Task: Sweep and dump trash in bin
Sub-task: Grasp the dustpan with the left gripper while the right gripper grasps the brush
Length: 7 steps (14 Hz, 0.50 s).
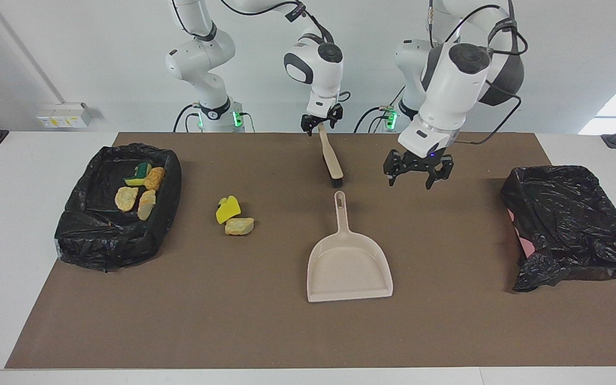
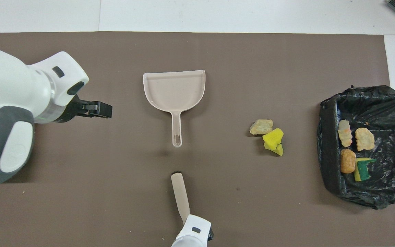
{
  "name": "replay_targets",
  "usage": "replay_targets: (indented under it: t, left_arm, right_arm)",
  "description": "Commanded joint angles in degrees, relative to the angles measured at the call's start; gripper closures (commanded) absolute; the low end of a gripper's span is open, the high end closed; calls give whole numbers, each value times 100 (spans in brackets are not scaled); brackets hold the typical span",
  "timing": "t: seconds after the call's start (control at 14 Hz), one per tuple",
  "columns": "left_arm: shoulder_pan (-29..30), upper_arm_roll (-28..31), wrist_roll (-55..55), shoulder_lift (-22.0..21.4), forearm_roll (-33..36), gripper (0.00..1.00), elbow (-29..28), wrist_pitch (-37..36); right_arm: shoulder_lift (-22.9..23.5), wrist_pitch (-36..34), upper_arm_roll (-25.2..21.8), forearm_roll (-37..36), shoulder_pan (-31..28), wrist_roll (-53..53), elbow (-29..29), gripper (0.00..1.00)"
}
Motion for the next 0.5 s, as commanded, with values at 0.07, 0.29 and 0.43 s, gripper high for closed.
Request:
replay_targets:
  t: [0.07, 0.29, 0.43]
  left_arm:
    - [-686, 108, -1068, 723, 263, 0, 86, 838]
    - [-898, 108, -1343, 1101, 291, 0, 86, 1384]
    - [-968, 99, -1370, 1242, 291, 0, 52, 1535]
  right_arm:
    - [-49, -219, -38, 147, -18, 0, 202, 72]
    - [-49, -343, -47, 147, -62, 0, 273, 100]
    - [-49, -351, -47, 138, -106, -17, 282, 100]
